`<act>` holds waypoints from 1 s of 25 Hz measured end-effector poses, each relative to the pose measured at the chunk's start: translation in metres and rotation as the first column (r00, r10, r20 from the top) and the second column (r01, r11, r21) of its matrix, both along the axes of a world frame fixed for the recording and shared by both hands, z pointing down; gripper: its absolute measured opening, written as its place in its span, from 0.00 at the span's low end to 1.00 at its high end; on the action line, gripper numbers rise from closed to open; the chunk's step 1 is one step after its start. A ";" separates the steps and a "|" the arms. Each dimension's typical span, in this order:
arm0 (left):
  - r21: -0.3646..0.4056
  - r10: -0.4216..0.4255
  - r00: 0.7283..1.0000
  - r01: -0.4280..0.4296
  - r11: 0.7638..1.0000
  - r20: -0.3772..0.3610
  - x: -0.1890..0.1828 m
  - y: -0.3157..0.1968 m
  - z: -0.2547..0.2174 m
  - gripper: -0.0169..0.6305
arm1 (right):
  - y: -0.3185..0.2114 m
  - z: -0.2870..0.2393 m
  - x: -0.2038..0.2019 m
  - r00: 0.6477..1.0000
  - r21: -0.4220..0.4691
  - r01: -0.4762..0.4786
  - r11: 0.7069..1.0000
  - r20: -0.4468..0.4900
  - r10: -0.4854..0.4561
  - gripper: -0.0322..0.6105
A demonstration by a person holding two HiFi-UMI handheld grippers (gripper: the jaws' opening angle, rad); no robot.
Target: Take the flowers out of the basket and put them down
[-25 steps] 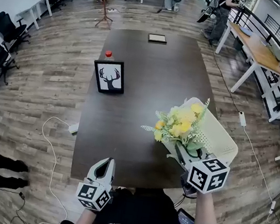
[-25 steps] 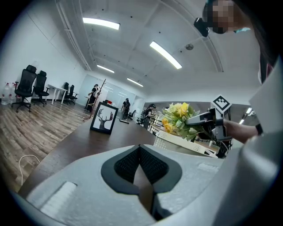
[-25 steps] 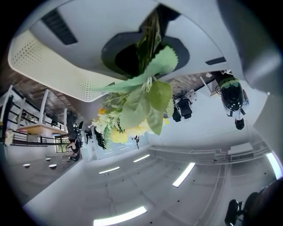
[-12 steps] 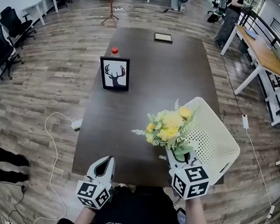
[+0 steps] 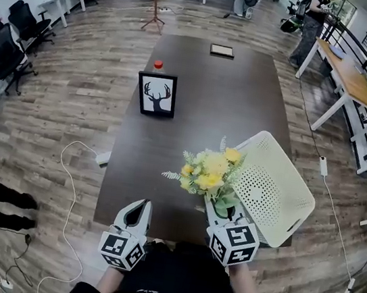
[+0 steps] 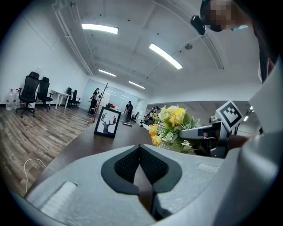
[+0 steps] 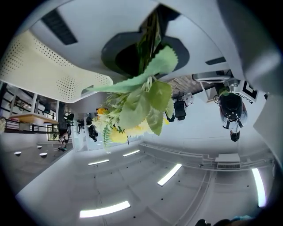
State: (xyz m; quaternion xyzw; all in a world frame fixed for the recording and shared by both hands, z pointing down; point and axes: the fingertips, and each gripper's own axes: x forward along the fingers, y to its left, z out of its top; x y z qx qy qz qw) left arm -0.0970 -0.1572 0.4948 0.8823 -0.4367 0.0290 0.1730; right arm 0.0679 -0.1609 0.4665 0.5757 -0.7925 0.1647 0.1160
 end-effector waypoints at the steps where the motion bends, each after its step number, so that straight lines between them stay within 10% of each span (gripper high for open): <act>1: -0.002 -0.004 1.000 0.004 1.000 -0.008 0.000 0.000 0.000 0.04 | -0.001 0.001 -0.002 1.000 0.009 0.005 1.000 -0.015 -0.004 0.14; 25: 0.010 -0.115 0.993 0.115 0.993 -0.015 -0.025 -0.004 -0.008 0.04 | -0.016 0.053 -0.076 0.962 -0.025 0.264 0.964 -0.069 -0.265 0.14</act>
